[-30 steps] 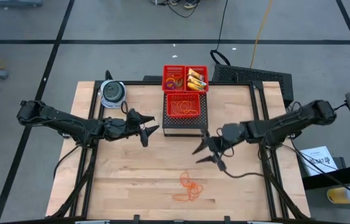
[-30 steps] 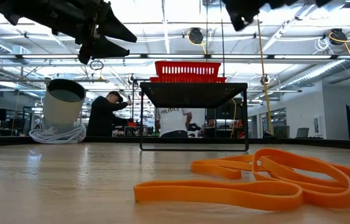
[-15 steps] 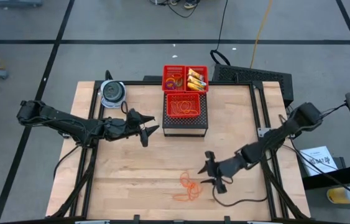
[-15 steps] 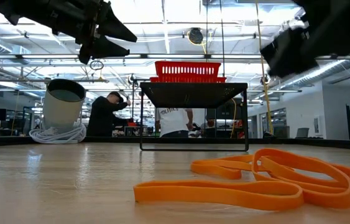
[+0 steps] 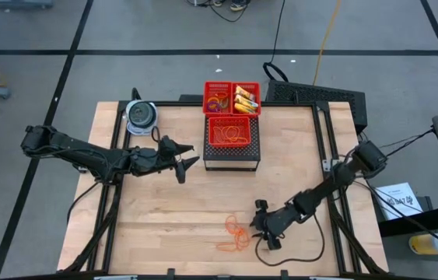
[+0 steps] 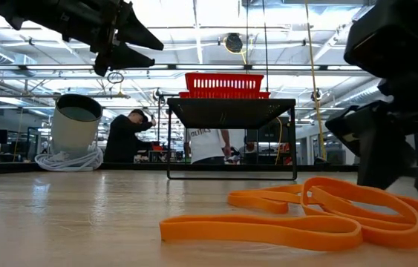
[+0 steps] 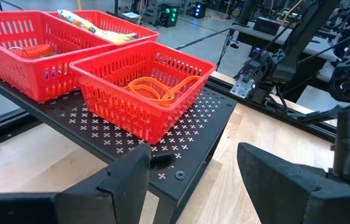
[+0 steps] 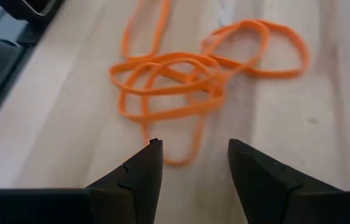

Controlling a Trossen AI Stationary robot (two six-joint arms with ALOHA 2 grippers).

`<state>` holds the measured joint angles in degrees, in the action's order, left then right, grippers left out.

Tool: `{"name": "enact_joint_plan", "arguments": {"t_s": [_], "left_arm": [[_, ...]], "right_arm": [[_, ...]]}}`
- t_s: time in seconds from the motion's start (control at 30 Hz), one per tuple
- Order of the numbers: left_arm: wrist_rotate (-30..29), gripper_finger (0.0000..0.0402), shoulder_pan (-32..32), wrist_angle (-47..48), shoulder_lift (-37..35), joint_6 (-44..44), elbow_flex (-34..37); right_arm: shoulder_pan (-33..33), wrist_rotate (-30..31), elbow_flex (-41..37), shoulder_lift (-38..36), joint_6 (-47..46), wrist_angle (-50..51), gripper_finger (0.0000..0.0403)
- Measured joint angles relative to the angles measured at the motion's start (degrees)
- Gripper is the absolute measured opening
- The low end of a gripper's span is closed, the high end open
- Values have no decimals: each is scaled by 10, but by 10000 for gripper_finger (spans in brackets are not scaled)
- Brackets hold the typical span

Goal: Pick & Place Office Desk Supplies
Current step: Put the orange rubber band in the bottom red bin on the shelf

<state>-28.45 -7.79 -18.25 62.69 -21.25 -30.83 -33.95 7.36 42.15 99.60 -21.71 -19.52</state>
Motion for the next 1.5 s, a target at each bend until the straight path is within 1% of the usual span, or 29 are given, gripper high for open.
{"name": "enact_joint_plan", "arguments": {"t_s": [0.1, 0.27, 0.37, 0.47, 0.67, 0.73, 0.9, 0.97, 1.13, 1.33, 1.5], "left_arm": [[0, 250, 0, 0, 0, 0, 0], [0, 251, 0, 0, 0, 0, 0], [0, 251, 0, 0, 0, 0, 0], [0, 251, 0, 0, 0, 0, 0], [0, 251, 0, 0, 0, 0, 0], [0, 251, 0, 0, 0, 0, 0], [0, 251, 0, 0, 0, 0, 0], [0, 251, 0, 0, 0, 0, 0], [0, 251, 0, 0, 0, 0, 0], [0, 251, 0, 0, 0, 0, 0], [0, 251, 0, 0, 0, 0, 0]], "right_arm": [[-7, 0, 0, 16, -2, -31, 171], [-1, 4, 2, 39, -19, -43, 169], [9, 7, 2, 50, -17, -40, 156], [13, 19, 2, 51, -7, -26, 125], [16, 34, 2, 51, 33, 5, 26], [16, 36, 2, 50, 49, 7, 7], [16, 59, 1, 23, 81, 24, 4], [17, 67, -2, 0, 102, 35, 2], [18, 121, -1, -77, 141, 59, 2], [10, 123, -2, -149, 210, 60, 1], [9, 123, -2, -181, 240, 58, 1]]}}
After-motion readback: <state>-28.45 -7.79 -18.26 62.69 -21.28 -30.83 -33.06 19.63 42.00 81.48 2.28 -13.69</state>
